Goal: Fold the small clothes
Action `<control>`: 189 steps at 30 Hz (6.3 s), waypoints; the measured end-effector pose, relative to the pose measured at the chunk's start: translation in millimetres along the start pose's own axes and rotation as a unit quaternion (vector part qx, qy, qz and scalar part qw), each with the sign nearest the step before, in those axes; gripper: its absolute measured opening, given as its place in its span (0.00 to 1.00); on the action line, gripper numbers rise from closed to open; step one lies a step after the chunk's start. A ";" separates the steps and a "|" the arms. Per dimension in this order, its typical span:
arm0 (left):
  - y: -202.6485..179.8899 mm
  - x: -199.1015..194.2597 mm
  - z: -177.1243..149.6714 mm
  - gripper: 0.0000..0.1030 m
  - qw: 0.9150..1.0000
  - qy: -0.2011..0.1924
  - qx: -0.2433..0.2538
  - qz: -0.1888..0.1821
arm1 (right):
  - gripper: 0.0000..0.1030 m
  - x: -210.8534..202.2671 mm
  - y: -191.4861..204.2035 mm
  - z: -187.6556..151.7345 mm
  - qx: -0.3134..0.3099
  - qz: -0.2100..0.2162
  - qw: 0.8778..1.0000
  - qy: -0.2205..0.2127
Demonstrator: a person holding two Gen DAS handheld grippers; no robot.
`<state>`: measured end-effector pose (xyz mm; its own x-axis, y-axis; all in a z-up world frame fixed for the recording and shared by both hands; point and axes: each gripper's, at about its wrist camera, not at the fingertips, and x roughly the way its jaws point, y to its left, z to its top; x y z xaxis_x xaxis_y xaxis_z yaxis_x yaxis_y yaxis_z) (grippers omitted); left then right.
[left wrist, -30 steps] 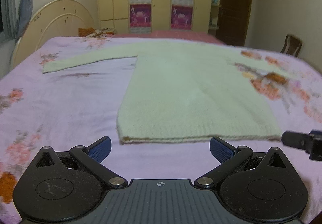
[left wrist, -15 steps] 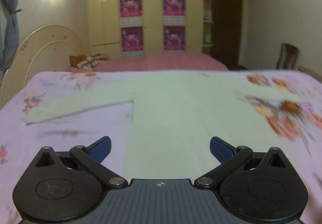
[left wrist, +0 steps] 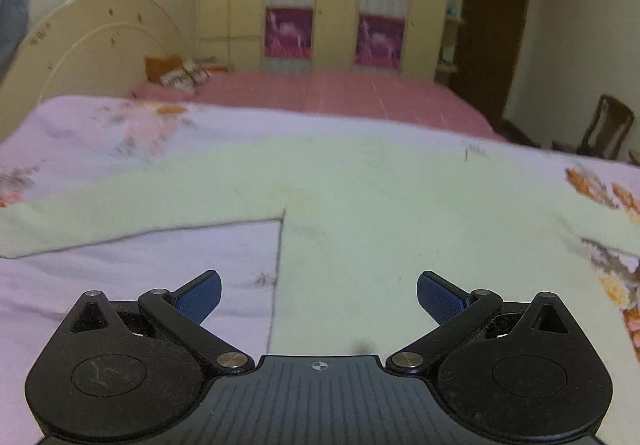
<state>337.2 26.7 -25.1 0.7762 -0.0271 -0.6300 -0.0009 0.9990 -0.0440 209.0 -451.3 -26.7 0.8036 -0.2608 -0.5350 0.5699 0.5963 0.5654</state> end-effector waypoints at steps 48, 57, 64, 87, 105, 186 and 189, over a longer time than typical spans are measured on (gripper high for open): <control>82.5 54.6 31.9 1.00 0.995 0.015 -0.093 0.009 | 0.10 107.8 311.3 -220.4 -0.343 0.250 0.890 0.168; 9.5 101.9 46.1 0.64 0.986 0.039 -0.104 -0.127 | 0.27 55.1 261.4 -197.5 -0.342 0.252 0.896 0.126; -61.7 172.5 57.8 0.40 0.968 0.108 -0.124 -0.189 | 0.26 50.4 223.7 -171.7 -0.279 0.222 0.927 0.117; 24.6 178.9 75.3 0.03 0.985 0.026 -0.140 -0.101 | 0.39 95.4 175.7 -140.4 -0.094 0.225 0.957 0.158; 38.1 186.8 57.2 0.03 0.985 0.043 -0.134 -0.102 | 0.07 154.9 149.2 -119.5 0.049 0.199 0.964 0.172; -30.4 172.9 54.4 0.53 0.998 -0.029 0.009 -0.052 | 0.18 187.9 237.3 -84.4 -0.302 0.141 0.939 0.081; -33.3 161.8 39.8 0.53 0.998 -0.029 0.019 -0.056 | 0.17 145.3 218.3 -96.7 -0.304 0.169 0.934 0.087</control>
<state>487.9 -9.6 -94.7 0.8051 -0.1377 -0.5769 0.1109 0.9905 -0.0816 433.7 -285.6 -41.8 0.8496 0.1164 -0.5145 0.0438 0.9564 0.2888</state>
